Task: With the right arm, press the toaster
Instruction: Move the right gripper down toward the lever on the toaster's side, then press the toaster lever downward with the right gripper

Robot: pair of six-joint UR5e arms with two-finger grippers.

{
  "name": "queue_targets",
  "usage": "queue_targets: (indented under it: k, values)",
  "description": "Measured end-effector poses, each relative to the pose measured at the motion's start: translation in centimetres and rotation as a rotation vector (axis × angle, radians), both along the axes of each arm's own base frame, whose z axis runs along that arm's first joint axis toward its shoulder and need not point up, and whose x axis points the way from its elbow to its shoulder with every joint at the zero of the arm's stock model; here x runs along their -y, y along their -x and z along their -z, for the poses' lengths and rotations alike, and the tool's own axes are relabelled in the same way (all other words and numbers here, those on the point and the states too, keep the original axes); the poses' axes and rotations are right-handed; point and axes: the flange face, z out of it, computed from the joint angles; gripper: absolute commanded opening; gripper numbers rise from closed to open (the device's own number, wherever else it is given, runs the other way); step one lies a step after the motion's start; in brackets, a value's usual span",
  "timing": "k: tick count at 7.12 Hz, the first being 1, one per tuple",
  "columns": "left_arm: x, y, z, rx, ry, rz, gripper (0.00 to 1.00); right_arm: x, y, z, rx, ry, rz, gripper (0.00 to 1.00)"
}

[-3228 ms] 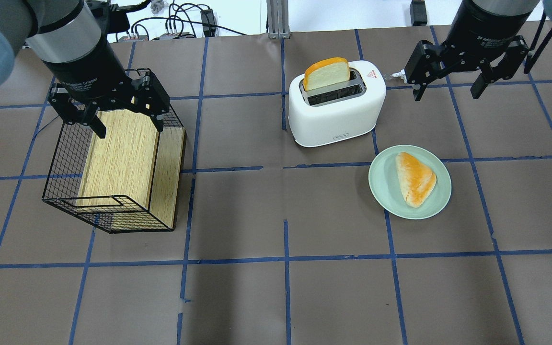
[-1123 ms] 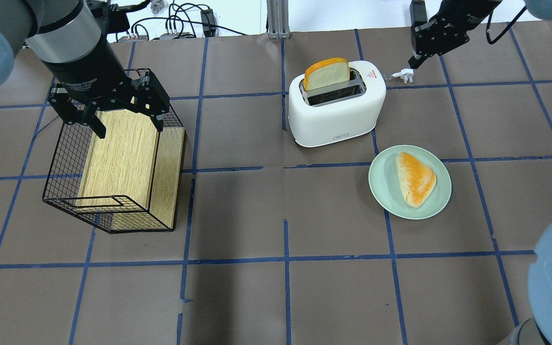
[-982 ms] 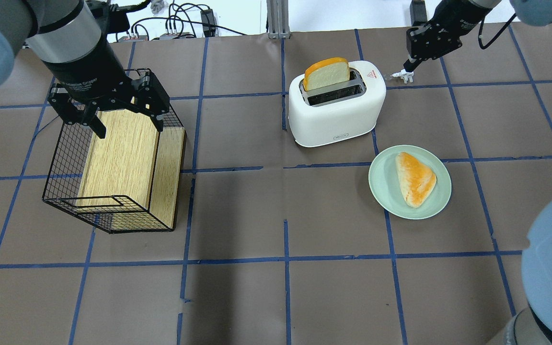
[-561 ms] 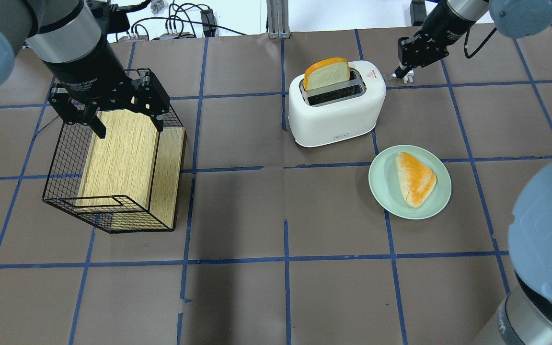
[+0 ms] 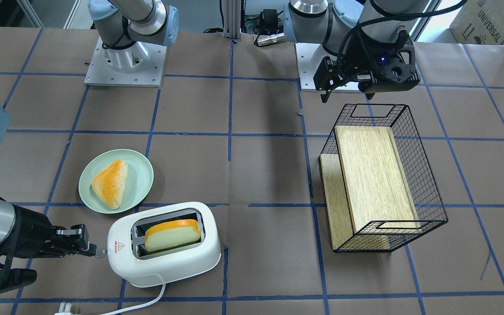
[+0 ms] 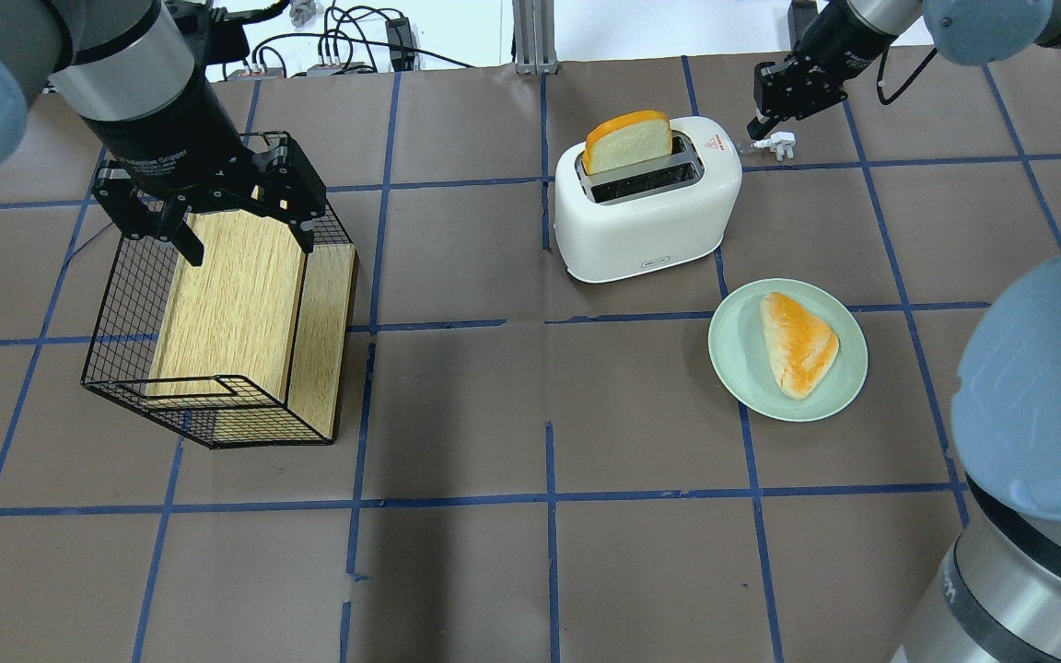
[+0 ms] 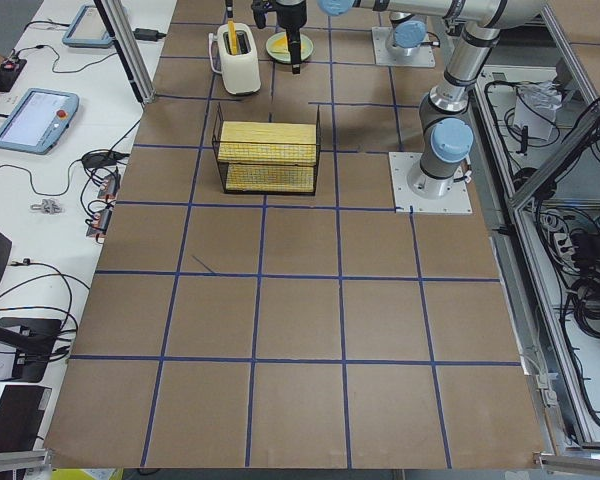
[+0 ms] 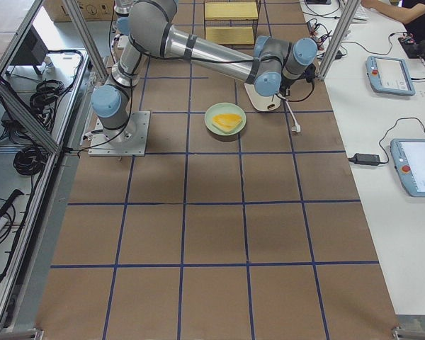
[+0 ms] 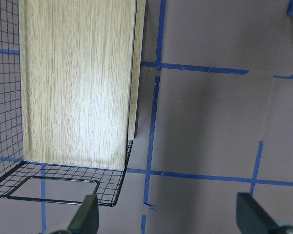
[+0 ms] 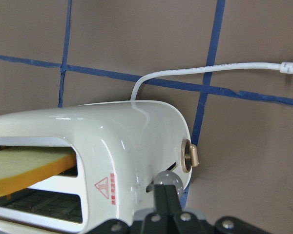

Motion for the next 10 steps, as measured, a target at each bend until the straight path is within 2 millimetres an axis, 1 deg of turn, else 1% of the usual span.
queue_targets:
  k: [4, 7, 10]
  values:
    - [0.0, 0.0, 0.0, 0.0, 0.0, 0.0, 1.0, 0.4, 0.0, 1.9, 0.007, -0.026, -0.001, 0.04]
    - [0.0, 0.0, 0.0, 0.0, 0.001, 0.0, 1.0, 0.5, 0.0, 2.8, 0.01, -0.043, -0.003, 0.04]
    - [0.0, 0.0, 0.0, 0.0, 0.0, 0.0, 1.0, 0.8, 0.1, 4.7, 0.015, -0.068, -0.003, 0.04]
